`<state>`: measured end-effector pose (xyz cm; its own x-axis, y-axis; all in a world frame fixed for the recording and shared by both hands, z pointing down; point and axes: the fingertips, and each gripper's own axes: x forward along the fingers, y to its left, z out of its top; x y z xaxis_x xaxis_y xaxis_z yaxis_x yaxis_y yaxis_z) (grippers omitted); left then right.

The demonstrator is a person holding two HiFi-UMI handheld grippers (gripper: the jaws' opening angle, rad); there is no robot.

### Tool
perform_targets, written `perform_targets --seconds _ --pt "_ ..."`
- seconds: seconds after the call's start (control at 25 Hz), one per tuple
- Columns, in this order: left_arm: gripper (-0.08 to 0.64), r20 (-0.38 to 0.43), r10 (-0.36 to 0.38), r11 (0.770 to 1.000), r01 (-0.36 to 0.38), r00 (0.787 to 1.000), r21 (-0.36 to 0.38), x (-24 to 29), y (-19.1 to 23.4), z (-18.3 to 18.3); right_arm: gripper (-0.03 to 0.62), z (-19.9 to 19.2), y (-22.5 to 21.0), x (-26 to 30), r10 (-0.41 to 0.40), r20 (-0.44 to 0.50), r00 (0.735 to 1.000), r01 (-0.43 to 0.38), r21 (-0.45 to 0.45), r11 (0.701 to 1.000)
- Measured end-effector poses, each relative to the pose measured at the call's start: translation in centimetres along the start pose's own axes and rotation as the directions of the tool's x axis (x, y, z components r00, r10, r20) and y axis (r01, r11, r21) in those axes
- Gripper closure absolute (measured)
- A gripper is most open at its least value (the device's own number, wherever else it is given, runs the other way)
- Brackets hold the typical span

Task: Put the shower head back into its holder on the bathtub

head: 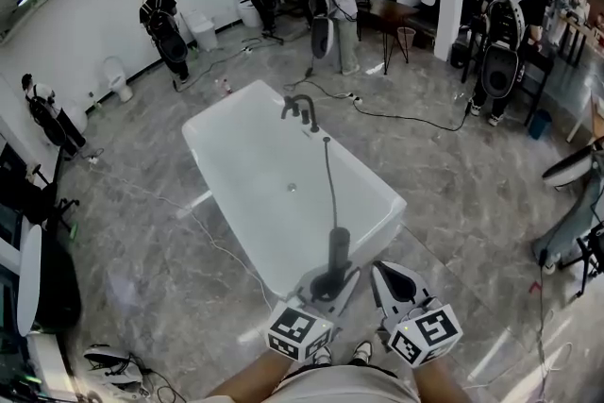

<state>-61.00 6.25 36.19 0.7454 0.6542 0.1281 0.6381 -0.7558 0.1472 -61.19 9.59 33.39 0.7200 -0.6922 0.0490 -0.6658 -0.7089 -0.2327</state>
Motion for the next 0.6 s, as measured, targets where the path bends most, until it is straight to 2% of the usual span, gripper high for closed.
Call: perform_targets --seconds 0.36,0.6 --pt "0.489 0.001 0.018 1.0 -0.018 1.0 0.005 -0.1 0.3 -0.3 0.578 -0.5 -0.4 -0.5 -0.012 0.008 1.0 0.012 0.014 1.0" --pt "0.489 -0.001 0.027 1.0 -0.027 1.0 0.007 2.0 -0.1 -0.9 0.578 -1.1 -3.1 -1.5 -0.027 0.015 1.0 0.027 0.026 0.999"
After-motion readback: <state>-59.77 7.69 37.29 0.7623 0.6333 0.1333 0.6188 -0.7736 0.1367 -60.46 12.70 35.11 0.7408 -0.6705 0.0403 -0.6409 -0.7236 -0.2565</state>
